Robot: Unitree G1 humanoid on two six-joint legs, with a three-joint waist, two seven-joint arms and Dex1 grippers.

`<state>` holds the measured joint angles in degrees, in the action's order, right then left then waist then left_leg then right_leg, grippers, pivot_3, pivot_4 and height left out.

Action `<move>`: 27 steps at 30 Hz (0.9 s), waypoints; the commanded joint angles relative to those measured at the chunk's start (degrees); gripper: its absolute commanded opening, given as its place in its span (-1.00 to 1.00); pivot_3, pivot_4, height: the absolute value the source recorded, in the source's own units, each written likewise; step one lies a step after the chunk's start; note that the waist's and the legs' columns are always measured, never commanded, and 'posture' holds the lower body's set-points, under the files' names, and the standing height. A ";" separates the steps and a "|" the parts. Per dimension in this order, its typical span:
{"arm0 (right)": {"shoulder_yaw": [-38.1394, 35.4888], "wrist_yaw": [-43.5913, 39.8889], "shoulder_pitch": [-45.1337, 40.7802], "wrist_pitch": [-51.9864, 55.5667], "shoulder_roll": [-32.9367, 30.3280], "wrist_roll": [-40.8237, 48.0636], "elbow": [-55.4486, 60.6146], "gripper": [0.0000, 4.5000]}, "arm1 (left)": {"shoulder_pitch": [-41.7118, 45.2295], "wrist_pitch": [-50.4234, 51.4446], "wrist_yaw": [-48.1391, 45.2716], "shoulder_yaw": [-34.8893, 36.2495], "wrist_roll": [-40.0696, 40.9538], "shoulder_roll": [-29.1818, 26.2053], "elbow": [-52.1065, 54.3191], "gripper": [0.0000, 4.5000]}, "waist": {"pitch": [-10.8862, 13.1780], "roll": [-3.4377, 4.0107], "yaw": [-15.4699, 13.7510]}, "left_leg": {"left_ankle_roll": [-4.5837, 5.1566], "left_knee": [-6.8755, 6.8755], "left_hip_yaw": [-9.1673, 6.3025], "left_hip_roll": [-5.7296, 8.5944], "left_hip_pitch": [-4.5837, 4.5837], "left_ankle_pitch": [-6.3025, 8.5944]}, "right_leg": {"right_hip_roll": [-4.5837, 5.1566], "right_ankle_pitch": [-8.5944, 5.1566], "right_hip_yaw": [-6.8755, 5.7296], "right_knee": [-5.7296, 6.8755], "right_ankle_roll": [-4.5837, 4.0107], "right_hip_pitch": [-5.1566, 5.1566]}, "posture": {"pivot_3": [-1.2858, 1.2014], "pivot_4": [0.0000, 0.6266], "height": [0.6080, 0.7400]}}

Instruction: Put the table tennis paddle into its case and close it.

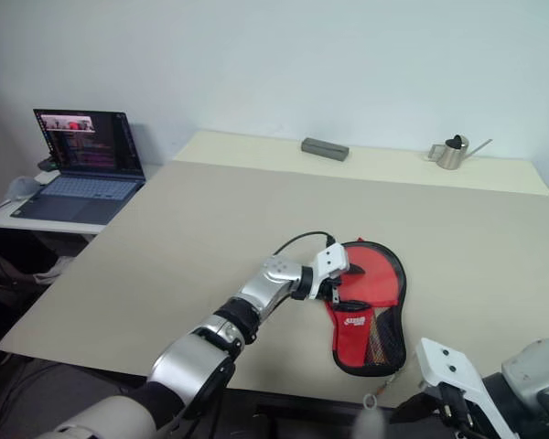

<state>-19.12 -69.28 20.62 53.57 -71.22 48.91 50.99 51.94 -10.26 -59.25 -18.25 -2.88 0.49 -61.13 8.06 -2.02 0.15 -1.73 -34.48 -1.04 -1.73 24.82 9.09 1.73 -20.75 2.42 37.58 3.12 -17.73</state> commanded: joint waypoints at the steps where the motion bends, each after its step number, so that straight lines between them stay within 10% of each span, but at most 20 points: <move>1: -2.30 0.39 -4.51 -1.44 0.93 2.51 -2.32 0.34 | -2.79 1.72 0.51 -3.36 -5.38 -1.15 -5.06 1.00 | 0.01 -0.01 0.01 | 0.00 0.00 0.01 0.01 0.00 0.00 | 0.01 0.00 0.00 -0.01 0.00 0.00 | 0.03 -0.52 1.00; 12: 9.58 7.56 -29.25 -7.23 10.88 -3.64 -25.29 0.34 | -6.73 11.00 -13.12 1.57 6.21 -9.21 27.45 1.00 | 1.00 0.39 0.65 | 0.02 0.44 0.23 0.09 0.43 -0.06 | -0.24 0.28 0.16 0.12 -0.04 -0.40 | 0.03 -0.52 1.00; 27: 16.32 2.88 -45.27 -20.21 18.23 -16.40 -50.95 0.34 | -16.01 42.53 -7.92 16.58 23.58 -30.69 70.30 1.00 | 2.32 0.93 1.54 | -0.25 0.02 0.15 0.03 1.02 -0.27 | -0.53 0.24 0.25 1.20 0.00 -1.32 | 0.03 -0.52 1.00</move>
<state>-1.42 -65.77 -22.85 35.99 -53.24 33.90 2.74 37.53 30.36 -68.77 -4.52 19.21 -28.62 5.45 10.38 -1.09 1.69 -2.00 -34.49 -0.89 -1.73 25.79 8.79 1.21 -20.51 2.67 38.86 3.12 -19.04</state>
